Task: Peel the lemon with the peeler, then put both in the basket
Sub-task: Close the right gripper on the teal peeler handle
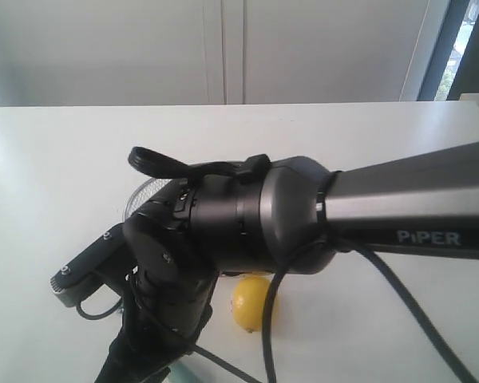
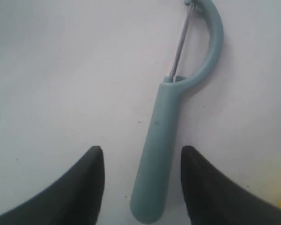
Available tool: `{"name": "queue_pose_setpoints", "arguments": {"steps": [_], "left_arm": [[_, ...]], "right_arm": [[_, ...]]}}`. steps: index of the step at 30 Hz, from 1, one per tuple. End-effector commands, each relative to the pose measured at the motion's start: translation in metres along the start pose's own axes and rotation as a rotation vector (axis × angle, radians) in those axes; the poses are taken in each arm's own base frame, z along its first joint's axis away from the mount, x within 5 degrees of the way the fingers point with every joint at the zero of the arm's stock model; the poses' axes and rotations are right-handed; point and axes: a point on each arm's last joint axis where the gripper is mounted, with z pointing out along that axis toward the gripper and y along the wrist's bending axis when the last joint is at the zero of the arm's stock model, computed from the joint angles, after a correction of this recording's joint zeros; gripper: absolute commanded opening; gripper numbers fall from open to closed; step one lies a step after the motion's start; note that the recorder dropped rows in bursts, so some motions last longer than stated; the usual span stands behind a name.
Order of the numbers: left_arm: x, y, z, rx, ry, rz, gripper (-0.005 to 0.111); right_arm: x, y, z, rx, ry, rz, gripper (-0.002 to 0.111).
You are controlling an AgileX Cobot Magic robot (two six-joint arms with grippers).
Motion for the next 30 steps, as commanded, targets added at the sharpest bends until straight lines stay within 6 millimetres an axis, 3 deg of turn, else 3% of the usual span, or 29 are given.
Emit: {"name": "queue_pose_setpoints", "arguments": {"steps": [1,16,30], "left_arm": [[0.001,0.000,0.000,-0.001,0.002,-0.007,0.000],[0.001,0.000,0.000,-0.001,0.002,-0.007,0.000],[0.001,0.000,0.000,-0.001,0.002,-0.007,0.000]], "right_arm": [[-0.001,-0.001,0.011,0.012,0.013,-0.024,0.049],[-0.002,-0.003,0.023,0.029,0.002,0.025,0.049],[0.005,-0.004,0.045,0.038,0.086,0.058,0.049]]}}
